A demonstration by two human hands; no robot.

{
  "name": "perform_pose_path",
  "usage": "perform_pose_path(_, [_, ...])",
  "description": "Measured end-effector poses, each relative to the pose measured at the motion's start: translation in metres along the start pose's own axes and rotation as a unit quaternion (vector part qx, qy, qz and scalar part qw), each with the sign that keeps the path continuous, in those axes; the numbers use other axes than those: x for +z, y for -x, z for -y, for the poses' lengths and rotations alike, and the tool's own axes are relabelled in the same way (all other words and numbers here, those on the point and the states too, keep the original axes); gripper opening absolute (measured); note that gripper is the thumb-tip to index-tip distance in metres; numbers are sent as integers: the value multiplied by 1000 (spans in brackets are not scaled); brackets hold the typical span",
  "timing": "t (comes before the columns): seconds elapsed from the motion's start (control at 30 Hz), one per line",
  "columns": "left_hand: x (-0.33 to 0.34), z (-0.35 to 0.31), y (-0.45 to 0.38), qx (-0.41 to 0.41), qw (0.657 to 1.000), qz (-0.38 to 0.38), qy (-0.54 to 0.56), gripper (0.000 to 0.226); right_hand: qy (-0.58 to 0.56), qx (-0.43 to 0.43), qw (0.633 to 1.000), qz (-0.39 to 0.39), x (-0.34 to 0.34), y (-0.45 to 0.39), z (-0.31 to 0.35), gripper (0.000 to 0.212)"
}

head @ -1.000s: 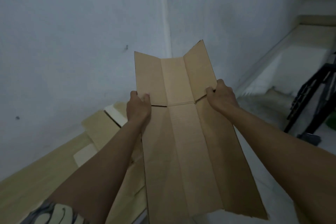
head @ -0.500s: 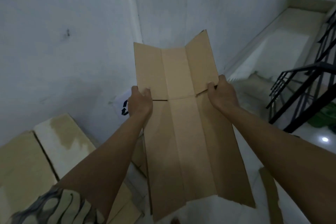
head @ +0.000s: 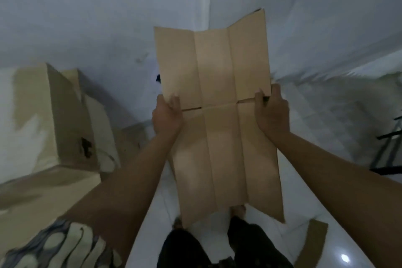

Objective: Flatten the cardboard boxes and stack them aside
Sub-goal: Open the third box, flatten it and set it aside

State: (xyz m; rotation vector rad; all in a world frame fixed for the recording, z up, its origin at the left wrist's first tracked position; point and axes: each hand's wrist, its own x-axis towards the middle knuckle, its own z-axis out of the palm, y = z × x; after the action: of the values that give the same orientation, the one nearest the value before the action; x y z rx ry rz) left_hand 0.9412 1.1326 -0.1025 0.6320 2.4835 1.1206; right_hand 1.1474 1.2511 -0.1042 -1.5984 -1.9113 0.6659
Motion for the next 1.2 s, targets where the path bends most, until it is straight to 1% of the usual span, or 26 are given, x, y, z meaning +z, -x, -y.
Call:
perform_pose_path(0.03, [11,13,-2,-12,1000,-16,-2,29,3,-5,1000,13,17,-4,-12,37])
perform_pose_path(0.1, [34,42,-8,-50,998,-33,-5,32,4,-14,999,38,50,-10,-34,38])
perform_pose_path(0.2, [69,96,-19,-117,992,-37,16,50,4,-20,997,75,99,-12,-65,38])
perform_pose_path(0.27, [91,127,-27,-131,990,-44,23,62,4,-26,994,102,133,-13,-88,36])
perform_pose_path(0.33, [119,159,-36,-155,987,-47,20,58,0,-31,991,128,171,-13,-118,35])
perform_pose_path(0.4, [147,193,-45,-191,979,-76,0,53,-4,-30,987,155,213,-14,-149,35])
perform_pose_path(0.43, [161,213,-48,-202,976,-79,-2,51,-4,-29,985,168,234,-13,-165,35])
perform_pose_path(0.5, [190,260,-61,-212,974,-79,4,47,-12,-20,981,192,278,-10,-195,33])
perform_pose_path(0.6, [232,333,-87,-228,969,-90,-10,54,-17,-6,976,216,347,-11,-238,32])
perform_pose_path(0.67, [260,375,-104,-228,969,-98,-12,55,-13,2,973,230,392,-14,-263,30])
perform_pose_path(0.77, [298,432,-129,-212,971,-109,-11,40,-14,10,968,249,460,-20,-297,27])
perform_pose_path(0.83, [320,467,-142,-197,973,-121,-7,36,-18,3,967,253,501,-23,-317,26])
perform_pose_path(1.0, [363,536,-169,-192,972,-136,1,40,-30,-10,963,267,580,-25,-356,33])
perform_pose_path(1.1, [383,563,-186,-186,972,-139,-25,40,-32,-4,962,272,612,-30,-376,34])
perform_pose_path(1.2, [401,585,-199,-191,970,-147,-39,40,-26,-11,967,255,634,-39,-391,37])
